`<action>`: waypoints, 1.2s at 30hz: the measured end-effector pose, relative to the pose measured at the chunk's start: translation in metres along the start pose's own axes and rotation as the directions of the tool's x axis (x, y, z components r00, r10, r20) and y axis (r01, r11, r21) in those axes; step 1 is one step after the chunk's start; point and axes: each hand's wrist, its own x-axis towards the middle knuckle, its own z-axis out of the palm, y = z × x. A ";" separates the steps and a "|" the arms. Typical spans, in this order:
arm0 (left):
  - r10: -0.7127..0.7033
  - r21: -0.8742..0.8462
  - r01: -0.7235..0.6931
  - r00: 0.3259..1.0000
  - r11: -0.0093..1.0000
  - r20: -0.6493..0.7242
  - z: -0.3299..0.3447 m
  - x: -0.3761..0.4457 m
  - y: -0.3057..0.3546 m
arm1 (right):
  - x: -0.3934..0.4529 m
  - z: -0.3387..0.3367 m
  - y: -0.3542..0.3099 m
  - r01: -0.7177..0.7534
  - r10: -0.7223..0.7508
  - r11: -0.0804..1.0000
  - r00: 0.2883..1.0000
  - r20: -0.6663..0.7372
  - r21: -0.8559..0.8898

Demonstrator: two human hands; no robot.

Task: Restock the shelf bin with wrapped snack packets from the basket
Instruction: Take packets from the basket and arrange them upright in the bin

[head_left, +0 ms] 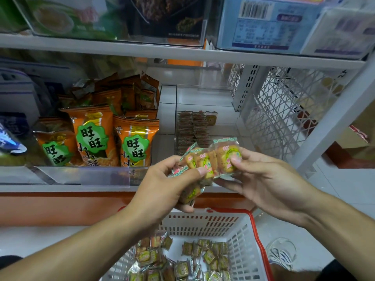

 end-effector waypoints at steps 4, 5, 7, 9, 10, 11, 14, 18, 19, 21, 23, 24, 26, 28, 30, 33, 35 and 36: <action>0.032 0.034 -0.031 0.999 0.999 -0.027 -0.001 0.001 -0.002 | -0.002 0.001 0.002 -0.069 0.071 0.990 0.997 0.009 -0.126; 0.039 0.035 -0.037 0.998 0.999 -0.040 0.000 0.002 -0.003 | -0.001 0.002 0.003 -0.086 0.088 0.989 0.996 0.013 -0.121; 0.057 0.040 -0.055 0.997 0.998 -0.057 0.000 0.004 -0.002 | 0.000 0.002 0.002 -0.111 0.115 0.989 0.993 0.036 -0.099; 0.079 0.055 -0.075 0.995 0.996 -0.062 0.002 0.005 -0.001 | 0.002 0.002 -0.002 -0.105 0.112 0.989 0.991 0.066 -0.107; 0.089 0.057 -0.085 0.994 0.995 -0.065 0.003 0.006 0.000 | 0.004 0.000 -0.005 -0.092 0.101 0.987 0.993 0.065 -0.129; 0.097 0.051 -0.093 0.992 0.994 -0.075 0.004 0.006 0.002 | 0.006 -0.004 -0.008 -0.079 0.089 0.985 0.994 0.057 -0.154; 0.113 -0.001 -0.115 0.981 0.993 -0.154 0.010 0.013 0.008 | 0.017 -0.020 -0.023 -0.053 0.058 0.986 0.998 0.027 -0.157; 0.126 -0.023 -0.132 0.975 0.991 -0.184 0.019 0.024 0.014 | 0.051 -0.045 -0.034 0.058 -0.081 0.991 0.978 -0.190 -0.124; 0.132 -0.008 -0.136 0.975 0.991 -0.178 0.021 0.026 0.014 | 0.065 -0.051 -0.033 0.069 -0.134 0.973 0.945 -0.298 -0.221; 0.150 0.037 -0.146 0.975 0.989 -0.162 0.027 0.030 0.013 | 0.097 -0.063 -0.026 0.011 -0.243 0.888 0.860 -0.448 -0.459; 0.142 0.055 -0.136 0.980 0.989 -0.138 0.032 0.035 0.012 | 0.126 -0.075 -0.017 -0.058 -0.279 0.827 0.822 -0.497 -0.560; 0.127 0.047 -0.122 0.983 0.991 -0.130 0.034 0.037 0.011 | 0.137 -0.080 -0.014 -0.073 -0.285 0.813 0.816 -0.504 -0.578; 0.090 0.019 -0.088 0.988 0.996 -0.123 0.035 0.043 0.010 | 0.157 -0.090 -0.011 -0.114 -0.263 0.811 0.806 -0.531 -0.574; 0.062 0.006 -0.062 0.991 0.998 -0.118 0.035 0.048 0.008 | 0.172 -0.099 -0.009 -0.188 -0.203 0.788 0.819 -0.536 -0.586; 0.053 0.017 -0.051 0.993 0.999 -0.106 0.036 0.053 0.006 | 0.185 -0.102 -0.010 -0.272 -0.157 0.729 0.826 -0.541 -0.628; 0.032 0.036 -0.029 0.996 0.999 -0.078 0.036 0.057 0.004 | 0.201 -0.107 -0.013 -0.277 -0.137 0.764 0.812 -0.567 -0.582; 0.006 0.037 -0.003 0.998 0.999 -0.066 0.035 0.059 0.005 | 0.208 -0.112 -0.015 -0.277 -0.148 0.776 0.794 -0.590 -0.567; -0.012 0.028 0.014 0.998 0.999 -0.060 0.034 0.060 0.007 | 0.210 -0.112 -0.015 -0.294 -0.131 0.776 0.790 -0.599 -0.557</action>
